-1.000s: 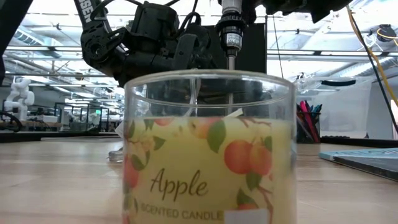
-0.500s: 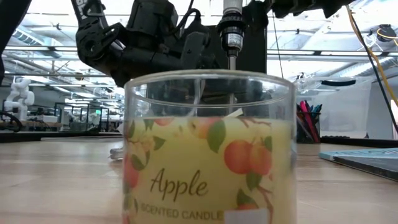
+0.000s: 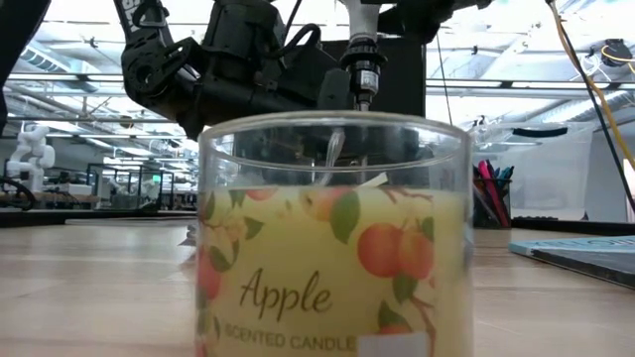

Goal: Screw lightbulb
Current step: Remove the white lightbulb from the brown lamp

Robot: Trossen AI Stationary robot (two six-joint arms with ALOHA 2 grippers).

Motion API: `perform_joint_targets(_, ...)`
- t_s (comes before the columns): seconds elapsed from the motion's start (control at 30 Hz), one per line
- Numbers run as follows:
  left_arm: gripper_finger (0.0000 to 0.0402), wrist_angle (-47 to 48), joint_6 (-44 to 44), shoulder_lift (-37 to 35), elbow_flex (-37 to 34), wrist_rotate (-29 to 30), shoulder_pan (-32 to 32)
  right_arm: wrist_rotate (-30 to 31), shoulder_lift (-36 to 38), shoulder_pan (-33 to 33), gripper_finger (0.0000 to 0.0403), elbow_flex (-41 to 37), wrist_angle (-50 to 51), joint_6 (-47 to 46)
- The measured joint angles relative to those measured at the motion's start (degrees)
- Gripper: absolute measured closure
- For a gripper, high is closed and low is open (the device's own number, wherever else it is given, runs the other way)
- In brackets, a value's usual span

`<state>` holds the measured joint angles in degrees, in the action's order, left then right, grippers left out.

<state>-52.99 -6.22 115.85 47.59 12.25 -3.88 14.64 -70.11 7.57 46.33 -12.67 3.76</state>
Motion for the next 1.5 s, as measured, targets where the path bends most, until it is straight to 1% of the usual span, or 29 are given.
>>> perform_joint_targets(0.07, 0.0371, 0.0, -0.5, 0.0, 0.0, 0.8, 0.0, 3.8, 0.0, 0.5, 0.0062, 0.0, -2.5, 0.0)
perform_joint_targets(0.1, 0.0371, 0.0, -0.9, 0.0, 0.0, 1.0, 0.1, 4.5, 0.0, 0.6, 0.0062, 0.0, -3.4, 0.0)
perform_joint_targets(0.23, 0.0371, 0.0, -2.1, 0.0, 0.0, 4.2, 0.1, 5.0, -0.9, 0.6, 0.0062, 0.0, -6.2, 0.0)
perform_joint_targets(0.5, 0.0371, 0.0, -4.3, 0.0, 0.0, 6.9, 0.2, 4.8, -5.1, -0.9, 0.0062, 0.0, -11.8, 0.1)
perform_joint_targets(0.6, 0.0371, 0.1, -4.9, 0.0, 0.0, 7.1, 0.2, 3.2, -5.6, -1.8, 0.0067, 0.0, -13.1, 0.9)
perform_joint_targets(0.7, 0.0371, 0.2, -5.3, 0.0, 0.0, 7.1, 0.2, 1.7, -5.6, -2.6, 0.0088, 0.0, -13.7, 1.0)
perform_joint_targets(0.93, 0.0371, 0.3, -5.3, 0.0, -0.1, 6.8, 0.2, -1.1, -5.6, -3.8, 0.0177, -0.1, -13.7, -0.1)
perform_joint_targets(1.03, 0.0371, 0.4, -4.5, 0.0, -0.2, 4.9, 0.3, -1.6, -5.6, -3.9, 0.0202, -0.1, -13.1, 0.1)
perform_joint_targets(1.17, 0.0371, 0.8, -2.6, -0.1, -0.2, 1.1, 0.4, -3.1, -5.6, -4.3, 0.0214, -0.1, -12.0, 2.1)
perform_joint_targets(1.33, 0.0371, 0.7, 0.2, -0.1, -0.2, -3.8, 0.5, -8.6, -5.5, -5.6, 0.0216, -0.1, -10.8, 3.2)
perform_joint_targets(1.5, 0.0371, 0.6, 3.0, -0.1, -0.1, -10.8, 0.5, -16.9, -5.2, -7.3, 0.0218, -0.1, -9.7, 6.3)
